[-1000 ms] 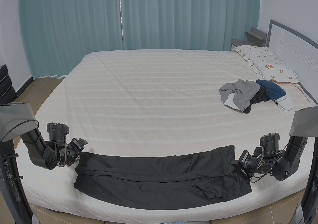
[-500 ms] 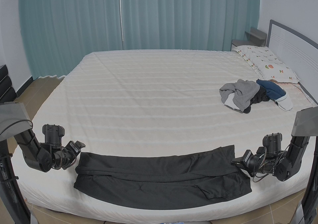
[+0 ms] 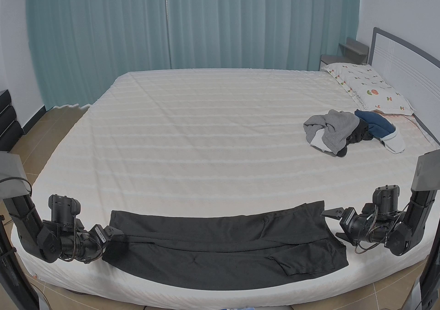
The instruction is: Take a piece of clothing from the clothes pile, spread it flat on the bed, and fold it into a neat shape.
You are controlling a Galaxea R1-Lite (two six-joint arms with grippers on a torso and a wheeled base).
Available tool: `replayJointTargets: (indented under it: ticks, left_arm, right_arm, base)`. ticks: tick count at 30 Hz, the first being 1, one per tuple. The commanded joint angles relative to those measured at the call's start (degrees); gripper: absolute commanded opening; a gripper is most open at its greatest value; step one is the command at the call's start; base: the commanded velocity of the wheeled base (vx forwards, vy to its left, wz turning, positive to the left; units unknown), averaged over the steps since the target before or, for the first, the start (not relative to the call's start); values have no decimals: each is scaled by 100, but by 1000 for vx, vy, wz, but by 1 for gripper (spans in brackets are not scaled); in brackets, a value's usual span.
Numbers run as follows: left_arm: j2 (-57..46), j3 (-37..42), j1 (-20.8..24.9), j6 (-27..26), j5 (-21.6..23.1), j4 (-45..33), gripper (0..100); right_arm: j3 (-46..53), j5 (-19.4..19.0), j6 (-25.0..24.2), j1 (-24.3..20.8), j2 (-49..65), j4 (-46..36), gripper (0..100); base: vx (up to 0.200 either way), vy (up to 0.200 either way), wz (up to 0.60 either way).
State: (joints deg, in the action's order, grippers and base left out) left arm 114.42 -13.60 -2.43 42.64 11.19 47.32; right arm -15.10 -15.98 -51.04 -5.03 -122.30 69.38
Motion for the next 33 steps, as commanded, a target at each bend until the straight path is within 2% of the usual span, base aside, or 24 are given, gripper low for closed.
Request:
replayJointTargets:
  ticks: [1, 9, 10, 15, 21, 27, 33]
  left_arm:
    - [-113, 183, 5, 7, 6, 5, 100]
    - [186, 279, 84, -19, -29, 532, 100]
    - [300, 297, 84, -54, -56, 638, 0]
    - [581, 605, 84, -98, -161, 1112, 0]
    - [555, 1053, 40, -889, -530, 1367, 0]
    - [537, 1079, 40, -916, -803, 1394, 0]
    - [555, 1141, 49, -1030, -891, 1402, 0]
  right_arm:
    - [43, -10, -2, 11, 83, -3, 100]
    - [51, -10, -2, 11, 83, -3, 100]
    - [51, -1, -2, 11, 83, -3, 100]
    - [51, -1, -2, 11, 92, 6, 100]
    - [60, -1, -2, 2, 92, 6, 100]
    - [69, -1, -2, 11, 127, 6, 100]
    - [78, -1, -2, 11, 153, 6, 100]
  base:
    - [0, 0, 0]
    - [0, 0, 0]
    - [0, 0, 0]
    - [0, 0, 0]
    - [0, 0, 0]
    - [0, 0, 0]
    - [0, 0, 0]
